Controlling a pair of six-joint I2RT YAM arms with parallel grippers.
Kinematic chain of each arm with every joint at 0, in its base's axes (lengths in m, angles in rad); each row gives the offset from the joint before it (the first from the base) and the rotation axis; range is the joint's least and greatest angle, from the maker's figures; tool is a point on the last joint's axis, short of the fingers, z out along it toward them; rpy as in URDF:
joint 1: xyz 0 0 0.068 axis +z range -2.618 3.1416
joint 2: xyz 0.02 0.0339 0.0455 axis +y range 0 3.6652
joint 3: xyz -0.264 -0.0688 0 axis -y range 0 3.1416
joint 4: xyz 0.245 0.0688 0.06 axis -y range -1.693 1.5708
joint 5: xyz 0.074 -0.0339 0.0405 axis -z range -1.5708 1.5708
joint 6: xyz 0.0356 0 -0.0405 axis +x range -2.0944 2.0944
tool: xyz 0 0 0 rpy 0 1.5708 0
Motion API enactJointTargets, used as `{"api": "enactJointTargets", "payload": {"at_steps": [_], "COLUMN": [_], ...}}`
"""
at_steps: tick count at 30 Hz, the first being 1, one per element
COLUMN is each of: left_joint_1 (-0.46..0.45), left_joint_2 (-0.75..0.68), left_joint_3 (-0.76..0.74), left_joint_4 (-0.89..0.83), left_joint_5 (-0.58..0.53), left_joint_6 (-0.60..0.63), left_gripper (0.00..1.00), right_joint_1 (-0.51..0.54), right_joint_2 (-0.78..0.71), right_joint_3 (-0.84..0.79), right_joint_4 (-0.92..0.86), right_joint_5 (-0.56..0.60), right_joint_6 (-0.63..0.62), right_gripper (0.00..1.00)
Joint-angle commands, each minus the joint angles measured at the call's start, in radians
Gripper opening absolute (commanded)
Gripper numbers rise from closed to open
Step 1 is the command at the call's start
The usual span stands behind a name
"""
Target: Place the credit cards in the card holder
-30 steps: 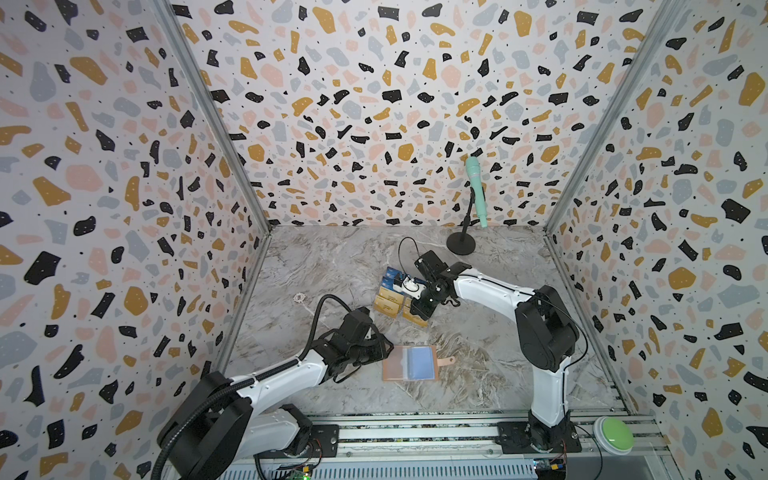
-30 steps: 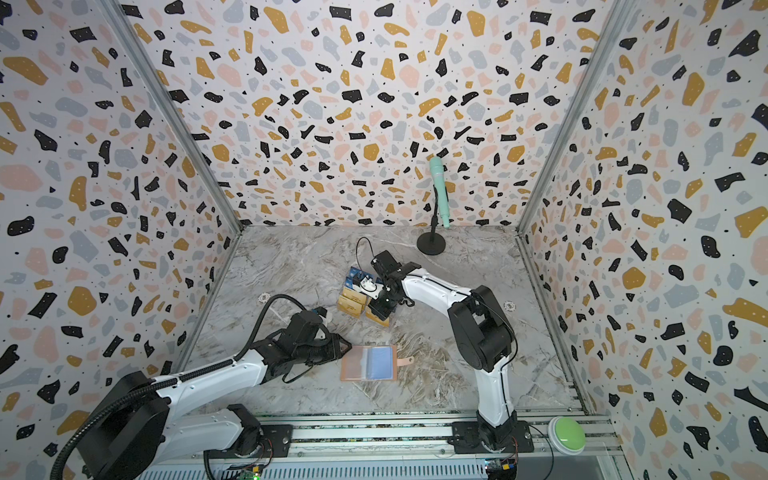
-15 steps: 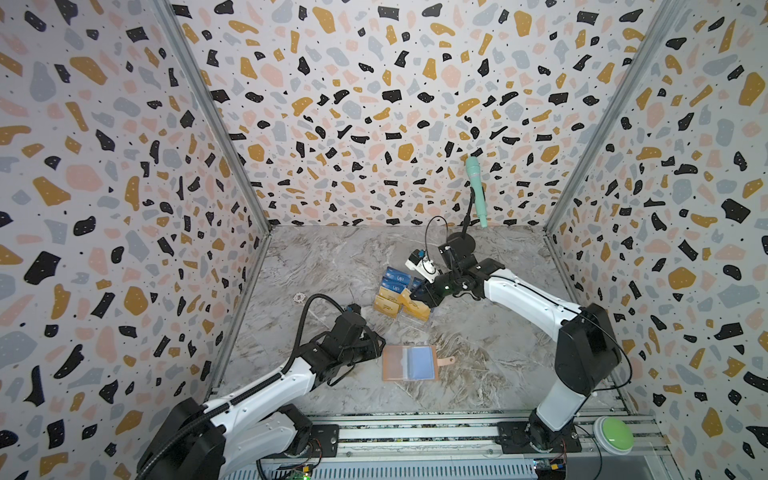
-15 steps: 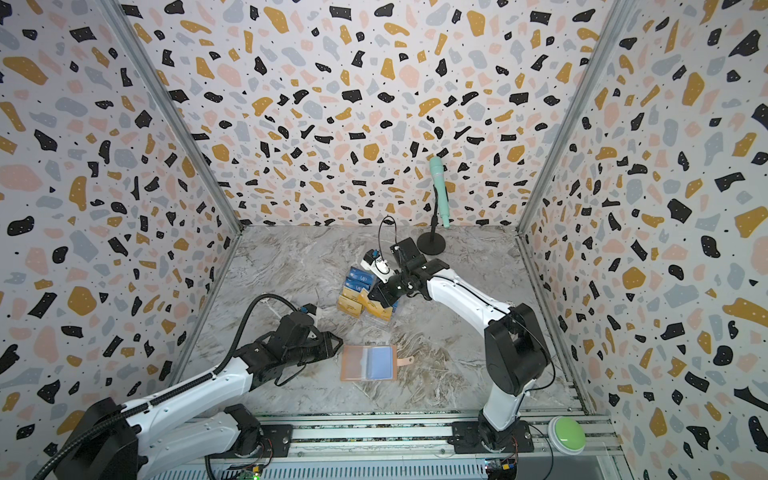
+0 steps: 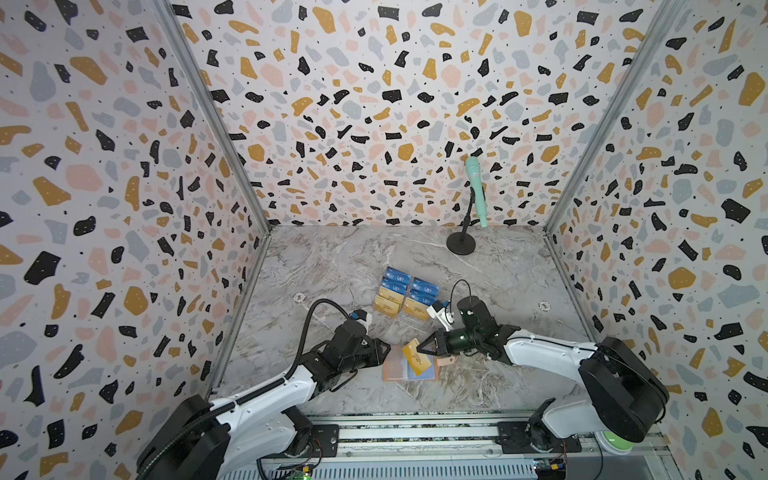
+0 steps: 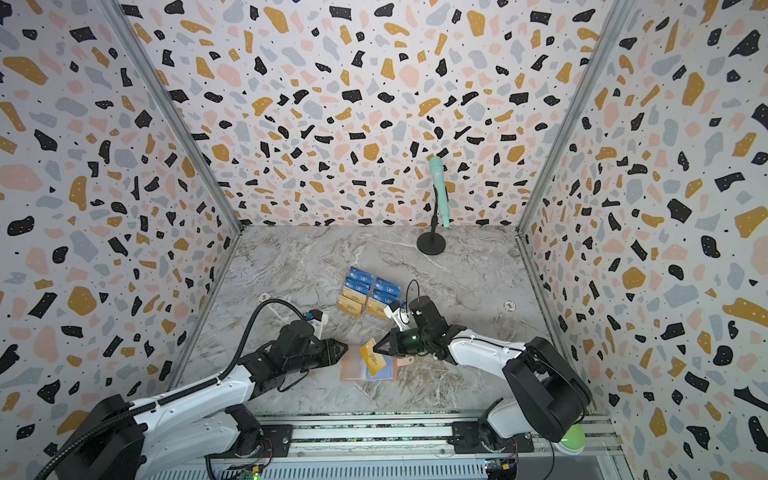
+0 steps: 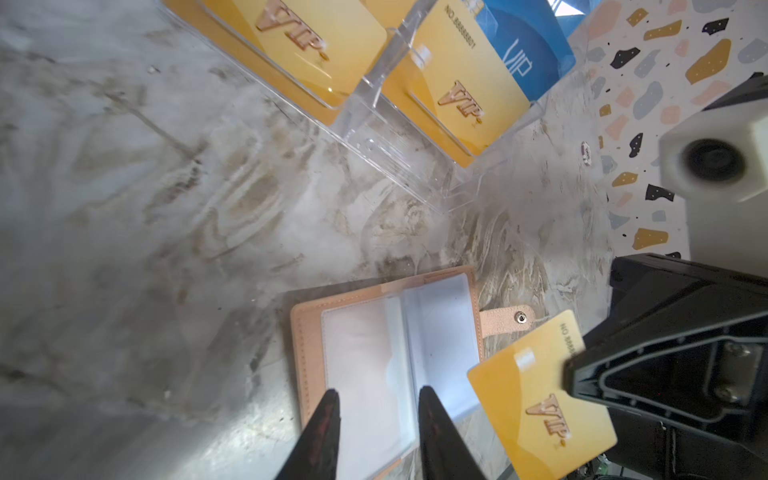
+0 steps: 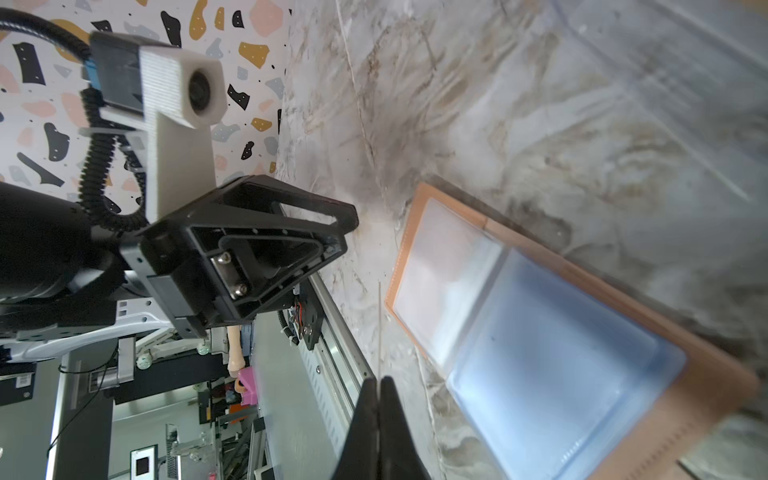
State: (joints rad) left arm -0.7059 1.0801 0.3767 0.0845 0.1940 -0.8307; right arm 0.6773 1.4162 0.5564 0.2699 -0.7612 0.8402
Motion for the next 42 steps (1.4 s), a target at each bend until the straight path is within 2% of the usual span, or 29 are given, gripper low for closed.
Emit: {"api": "enactJointTargets", "payload": {"at_steps": [1, 8, 18, 28, 42], "left_joint_1": [-0.013, -0.044, -0.046, -0.047, -0.047], "left_joint_2": [0.066, 0.208, 0.232, 0.270, 0.271], "left_joint_3": [-0.005, 0.004, -0.028, -0.035, -0.045], "left_joint_4": [0.158, 0.267, 0.225, 0.205, 0.213], "left_joint_5": [0.051, 0.061, 0.021, 0.023, 0.021], "left_joint_6": [-0.011, -0.036, -0.038, -0.032, -0.040], "left_gripper": [0.29, 0.21, 0.15, 0.04, 0.03], "right_joint_1": [0.002, 0.004, -0.004, -0.003, -0.003], "right_joint_2": [0.007, 0.066, 0.147, 0.143, 0.185], "right_joint_3": [-0.034, -0.050, -0.072, -0.070, -0.058], "right_joint_4": [0.182, 0.195, 0.199, 0.155, 0.195], "right_joint_5": [0.015, 0.022, 0.023, 0.046, 0.037], "right_joint_6": [0.173, 0.175, 0.152, 0.132, 0.129], "right_gripper": [0.00, 0.00, 0.00, 0.00, 0.00]}}
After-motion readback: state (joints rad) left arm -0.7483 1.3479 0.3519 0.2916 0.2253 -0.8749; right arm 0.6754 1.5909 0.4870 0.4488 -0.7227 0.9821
